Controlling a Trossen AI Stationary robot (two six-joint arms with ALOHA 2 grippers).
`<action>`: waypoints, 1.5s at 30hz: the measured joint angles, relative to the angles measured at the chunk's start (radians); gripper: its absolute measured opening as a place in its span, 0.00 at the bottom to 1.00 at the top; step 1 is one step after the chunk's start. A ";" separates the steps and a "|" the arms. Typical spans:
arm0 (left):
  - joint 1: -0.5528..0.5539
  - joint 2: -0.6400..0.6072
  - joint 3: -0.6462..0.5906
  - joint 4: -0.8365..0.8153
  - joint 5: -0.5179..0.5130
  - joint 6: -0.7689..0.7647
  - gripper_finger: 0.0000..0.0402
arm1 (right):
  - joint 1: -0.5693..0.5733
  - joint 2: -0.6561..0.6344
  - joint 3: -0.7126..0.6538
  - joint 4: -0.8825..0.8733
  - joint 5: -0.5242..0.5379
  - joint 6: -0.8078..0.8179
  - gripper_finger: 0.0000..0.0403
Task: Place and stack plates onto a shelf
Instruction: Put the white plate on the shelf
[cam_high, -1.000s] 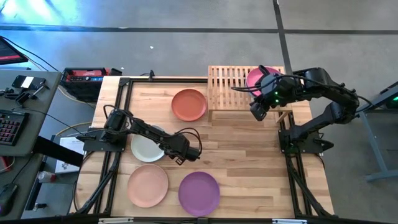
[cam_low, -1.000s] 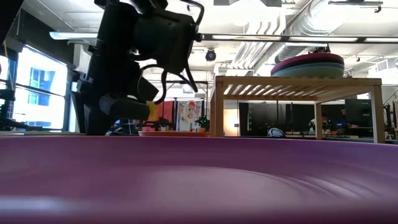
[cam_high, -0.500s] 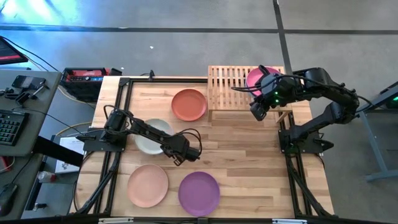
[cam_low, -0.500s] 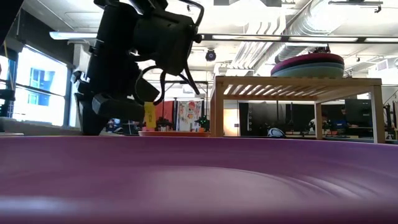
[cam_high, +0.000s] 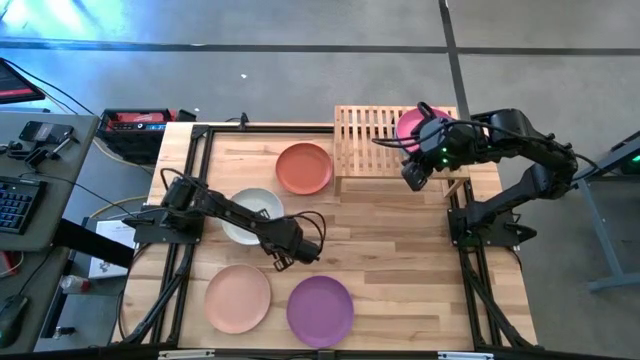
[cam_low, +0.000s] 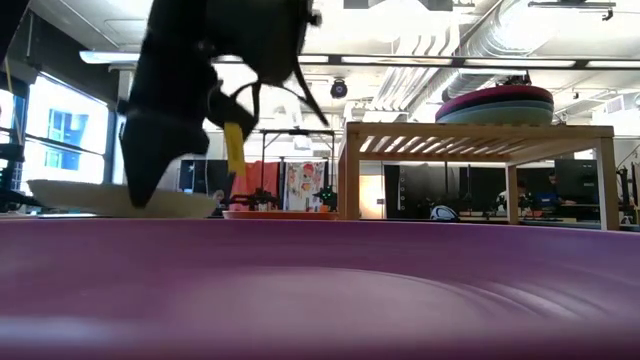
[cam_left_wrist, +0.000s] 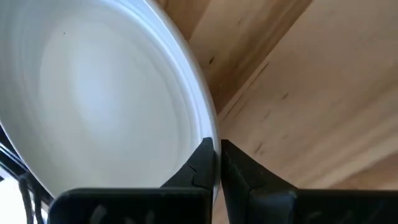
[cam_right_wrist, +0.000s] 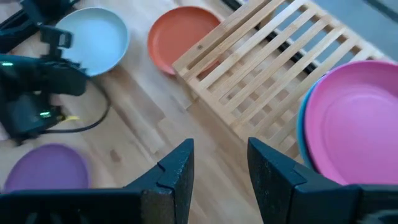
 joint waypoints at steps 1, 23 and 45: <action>-0.002 -0.016 0.000 -0.007 -0.006 0.001 0.01 | 0.000 0.000 0.000 0.000 0.011 0.002 0.31; 0.086 -0.526 0.000 -0.003 -0.222 0.685 0.00 | -0.054 0.000 0.000 0.089 0.157 0.022 0.31; 0.264 -0.546 0.000 0.166 -0.473 1.705 0.01 | -0.277 0.116 0.000 0.597 0.049 -0.244 0.31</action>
